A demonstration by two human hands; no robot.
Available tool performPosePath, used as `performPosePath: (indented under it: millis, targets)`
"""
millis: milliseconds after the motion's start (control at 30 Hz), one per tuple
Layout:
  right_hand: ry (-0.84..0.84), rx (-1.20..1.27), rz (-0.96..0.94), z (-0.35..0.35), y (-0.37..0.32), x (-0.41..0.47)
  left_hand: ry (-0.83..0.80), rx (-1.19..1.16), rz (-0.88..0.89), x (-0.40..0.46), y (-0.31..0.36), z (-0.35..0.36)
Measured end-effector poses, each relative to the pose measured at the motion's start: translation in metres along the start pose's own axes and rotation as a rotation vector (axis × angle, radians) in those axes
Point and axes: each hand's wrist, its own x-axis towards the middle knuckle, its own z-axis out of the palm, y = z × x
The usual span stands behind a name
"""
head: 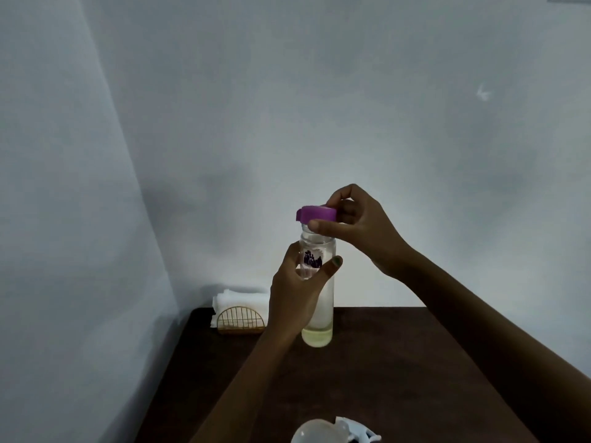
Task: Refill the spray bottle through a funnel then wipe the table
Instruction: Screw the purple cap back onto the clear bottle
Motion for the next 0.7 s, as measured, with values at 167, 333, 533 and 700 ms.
performPosePath:
  millis: [167,333,533,700]
  targets:
    - [-0.046,-0.044,-0.012,-0.003,-0.002,-0.002,-0.004,0.005,0.014,0.002,0.003,0.0]
    - [-0.054,-0.205,-0.017,-0.005,-0.002,-0.001,-0.012,0.044,0.014,0.001,0.003,0.0]
    - [-0.265,-0.491,0.008,-0.015,-0.008,0.005,-0.039,0.053,-0.003,-0.006,-0.002,0.002]
    - [-0.558,-0.645,-0.045,-0.026,-0.029,0.015,-0.079,0.052,0.029,-0.009,-0.007,0.003]
